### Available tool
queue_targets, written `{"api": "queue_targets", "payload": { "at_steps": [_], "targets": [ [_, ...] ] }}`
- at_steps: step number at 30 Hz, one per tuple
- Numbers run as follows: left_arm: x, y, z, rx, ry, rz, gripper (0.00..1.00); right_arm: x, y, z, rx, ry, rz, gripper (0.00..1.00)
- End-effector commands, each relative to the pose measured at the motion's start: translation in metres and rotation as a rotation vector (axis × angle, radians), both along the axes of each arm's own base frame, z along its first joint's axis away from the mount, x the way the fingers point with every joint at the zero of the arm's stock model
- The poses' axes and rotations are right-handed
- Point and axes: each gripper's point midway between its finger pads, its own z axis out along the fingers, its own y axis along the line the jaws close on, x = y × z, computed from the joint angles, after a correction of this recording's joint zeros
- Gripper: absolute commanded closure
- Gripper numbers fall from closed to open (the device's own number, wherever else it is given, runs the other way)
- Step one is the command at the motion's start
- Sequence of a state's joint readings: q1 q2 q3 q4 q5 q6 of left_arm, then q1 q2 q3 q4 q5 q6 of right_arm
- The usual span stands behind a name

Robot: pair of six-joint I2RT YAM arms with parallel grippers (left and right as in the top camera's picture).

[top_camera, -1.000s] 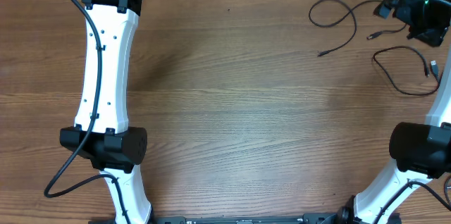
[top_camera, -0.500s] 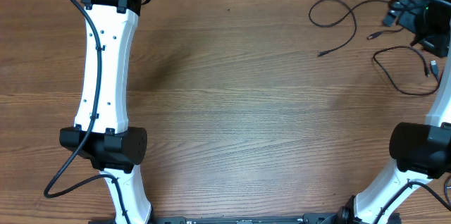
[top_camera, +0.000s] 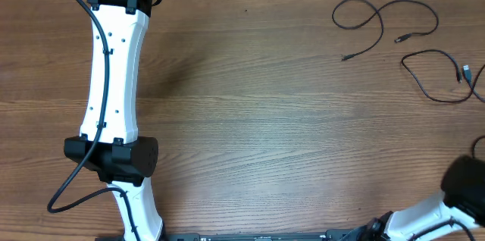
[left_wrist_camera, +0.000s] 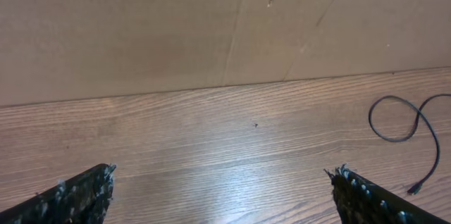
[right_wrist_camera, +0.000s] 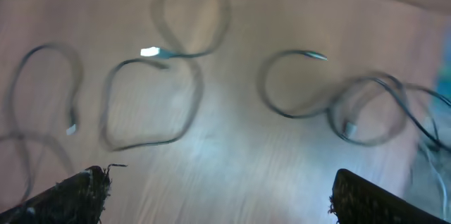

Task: Untangle cables

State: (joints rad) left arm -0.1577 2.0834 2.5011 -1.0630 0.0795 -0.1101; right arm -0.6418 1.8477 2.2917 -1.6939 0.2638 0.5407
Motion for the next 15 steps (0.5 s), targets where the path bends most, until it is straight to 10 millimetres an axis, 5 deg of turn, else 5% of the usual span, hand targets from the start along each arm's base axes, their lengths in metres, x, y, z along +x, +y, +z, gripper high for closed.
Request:
{"api": "queue_targets", "payload": {
  "at_steps": [1,7,15],
  "targets": [
    [-0.005,-0.005,0.016,0.002,-0.037,-0.030,0.00,-0.048,-0.014,-0.014,0.046,0.019,-0.193,0.00],
    [0.000,-0.006,0.024,-0.004,-0.077,-0.029,0.00,-0.153,-0.024,-0.038,0.073,0.102,-0.572,0.00],
    [0.004,-0.006,0.030,-0.008,-0.107,-0.029,0.01,-0.237,-0.025,-0.069,0.162,0.060,-0.923,0.00]
  ]
}}
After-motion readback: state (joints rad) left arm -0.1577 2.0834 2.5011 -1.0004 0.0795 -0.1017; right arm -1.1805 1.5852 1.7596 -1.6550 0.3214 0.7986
